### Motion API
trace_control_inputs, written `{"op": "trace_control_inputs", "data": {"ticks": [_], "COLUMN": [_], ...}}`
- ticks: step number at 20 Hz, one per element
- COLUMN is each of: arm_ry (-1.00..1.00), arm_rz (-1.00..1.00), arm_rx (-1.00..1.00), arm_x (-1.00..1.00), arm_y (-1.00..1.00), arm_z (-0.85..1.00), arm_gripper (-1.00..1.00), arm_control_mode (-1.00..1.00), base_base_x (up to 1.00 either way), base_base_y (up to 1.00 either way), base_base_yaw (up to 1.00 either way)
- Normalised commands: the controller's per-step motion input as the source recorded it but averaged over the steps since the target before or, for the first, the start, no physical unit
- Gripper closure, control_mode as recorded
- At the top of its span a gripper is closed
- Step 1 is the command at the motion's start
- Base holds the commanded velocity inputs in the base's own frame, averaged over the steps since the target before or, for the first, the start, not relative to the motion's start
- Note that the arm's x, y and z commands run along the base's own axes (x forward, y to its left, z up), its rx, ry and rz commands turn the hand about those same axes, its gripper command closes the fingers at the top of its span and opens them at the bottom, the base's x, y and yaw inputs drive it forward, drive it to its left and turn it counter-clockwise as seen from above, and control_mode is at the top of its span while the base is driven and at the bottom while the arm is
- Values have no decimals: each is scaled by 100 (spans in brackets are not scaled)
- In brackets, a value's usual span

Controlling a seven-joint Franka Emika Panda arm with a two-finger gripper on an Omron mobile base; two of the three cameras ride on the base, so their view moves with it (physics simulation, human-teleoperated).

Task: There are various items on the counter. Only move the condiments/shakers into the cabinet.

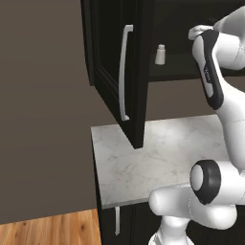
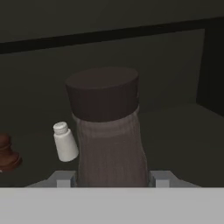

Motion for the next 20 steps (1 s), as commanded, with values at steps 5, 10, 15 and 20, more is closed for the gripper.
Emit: {"op": "trace_control_inputs", "data": {"ticks": [5,10,15,20], "arm_ry": [0,0,0,0], "arm_rz": [4,2,3,5], "arm_rx": [0,-5,-6,-1], "arm_x": [57,53,45,32], "arm_y": [11,7,4,0], "arm_z": [-7,-9,-27,-36], "arm_gripper": [100,100,100,100], "arm_control_mode": [-100,-100,-100,-100], "base_base_x": [0,0,0,0], "base_base_y": [0,0,0,0], "base_base_yaw": [0,0,0,0]}}
